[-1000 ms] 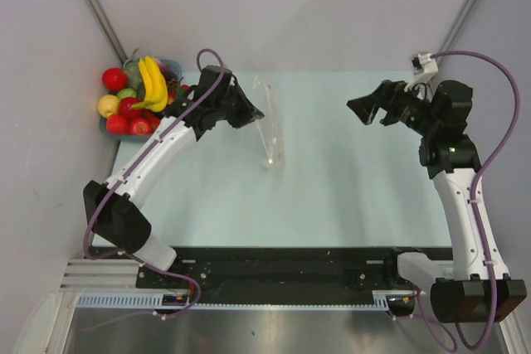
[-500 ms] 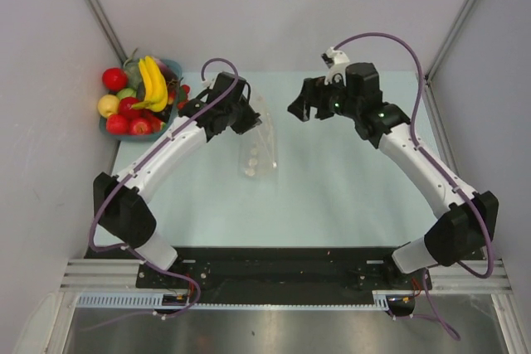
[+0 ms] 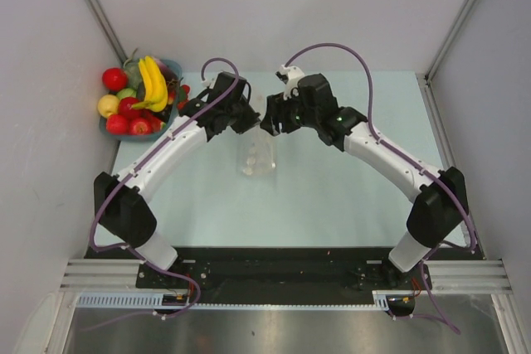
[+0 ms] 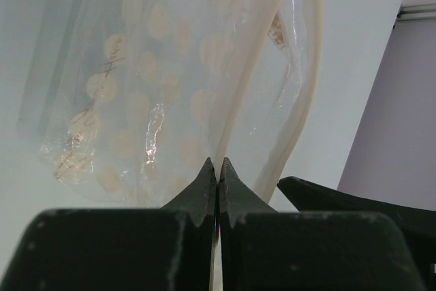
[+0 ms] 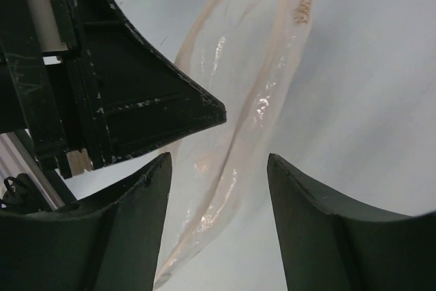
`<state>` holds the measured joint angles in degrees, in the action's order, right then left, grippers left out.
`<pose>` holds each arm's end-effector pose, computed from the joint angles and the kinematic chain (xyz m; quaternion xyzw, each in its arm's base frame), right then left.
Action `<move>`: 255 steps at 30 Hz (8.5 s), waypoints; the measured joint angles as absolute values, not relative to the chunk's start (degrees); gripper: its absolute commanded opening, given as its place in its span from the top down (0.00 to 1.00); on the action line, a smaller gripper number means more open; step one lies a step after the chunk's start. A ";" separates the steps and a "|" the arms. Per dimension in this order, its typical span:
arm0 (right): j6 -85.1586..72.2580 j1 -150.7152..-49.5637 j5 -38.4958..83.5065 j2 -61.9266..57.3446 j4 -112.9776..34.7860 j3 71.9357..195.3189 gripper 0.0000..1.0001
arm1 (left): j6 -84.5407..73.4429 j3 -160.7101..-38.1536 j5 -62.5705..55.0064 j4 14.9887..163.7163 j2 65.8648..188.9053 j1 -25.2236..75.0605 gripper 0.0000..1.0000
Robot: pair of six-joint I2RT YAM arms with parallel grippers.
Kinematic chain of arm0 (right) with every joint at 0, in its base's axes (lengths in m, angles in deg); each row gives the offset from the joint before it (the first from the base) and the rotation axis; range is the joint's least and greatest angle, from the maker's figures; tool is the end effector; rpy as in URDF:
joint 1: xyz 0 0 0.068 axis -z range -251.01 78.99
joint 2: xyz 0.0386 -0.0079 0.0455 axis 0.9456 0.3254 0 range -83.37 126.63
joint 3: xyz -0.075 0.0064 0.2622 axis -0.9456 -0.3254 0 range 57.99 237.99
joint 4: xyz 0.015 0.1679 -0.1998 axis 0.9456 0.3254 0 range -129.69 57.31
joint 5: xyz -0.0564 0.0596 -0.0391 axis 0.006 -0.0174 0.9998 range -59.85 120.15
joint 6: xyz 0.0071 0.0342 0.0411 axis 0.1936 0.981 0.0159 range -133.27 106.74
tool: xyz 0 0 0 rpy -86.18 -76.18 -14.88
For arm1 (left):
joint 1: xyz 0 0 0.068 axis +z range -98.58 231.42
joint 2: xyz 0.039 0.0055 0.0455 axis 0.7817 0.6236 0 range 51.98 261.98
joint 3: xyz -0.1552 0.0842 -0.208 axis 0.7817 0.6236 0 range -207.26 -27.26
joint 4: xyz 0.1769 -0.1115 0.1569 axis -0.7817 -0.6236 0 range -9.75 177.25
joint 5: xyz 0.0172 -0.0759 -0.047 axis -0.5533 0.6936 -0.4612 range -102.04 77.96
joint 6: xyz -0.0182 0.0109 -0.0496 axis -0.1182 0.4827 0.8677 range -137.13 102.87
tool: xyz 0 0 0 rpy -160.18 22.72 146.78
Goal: Place the food in the zip-top bag and seal the zipper
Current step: Open the zipper of the food storage bag, then pick up the fake fruit from the bin, then place the fake fruit in the zipper food storage bag, then adjust the zipper on the food storage bag.
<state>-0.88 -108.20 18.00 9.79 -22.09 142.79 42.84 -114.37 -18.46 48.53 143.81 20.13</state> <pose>0.3010 0.2377 0.3531 -0.2359 0.8114 0.3025 0.4410 0.3071 -0.1820 0.3417 -0.2486 0.8831 -0.2461 0.3127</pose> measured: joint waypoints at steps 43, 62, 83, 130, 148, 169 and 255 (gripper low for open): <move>0.30 -97.16 14.22 -5.53 -12.36 123.73 1.00 | 6.64 -106.70 10.70 54.21 150.56 24.06 0.68; 4.78 -97.95 16.32 0.20 -18.72 124.36 1.00 | -2.12 -115.58 25.74 62.30 142.57 58.53 0.00; 4.45 -97.95 16.28 2.12 -18.94 126.59 1.00 | -71.43 -134.50 17.28 38.69 158.21 71.30 0.10; 1.96 -97.34 15.73 7.08 -16.84 130.13 1.00 | -89.86 -125.41 9.41 53.25 161.30 67.82 0.99; -6.22 -95.53 8.93 2.43 -18.13 128.16 1.00 | -69.95 -121.59 34.94 39.09 129.06 44.28 1.00; -22.08 -99.81 3.21 -5.81 -16.99 128.16 1.00 | -64.44 -101.06 41.60 26.50 119.72 20.89 1.00; 34.59 -96.77 -24.09 2.45 -34.06 118.05 1.00 | -52.57 -94.59 11.88 41.67 113.47 1.81 0.02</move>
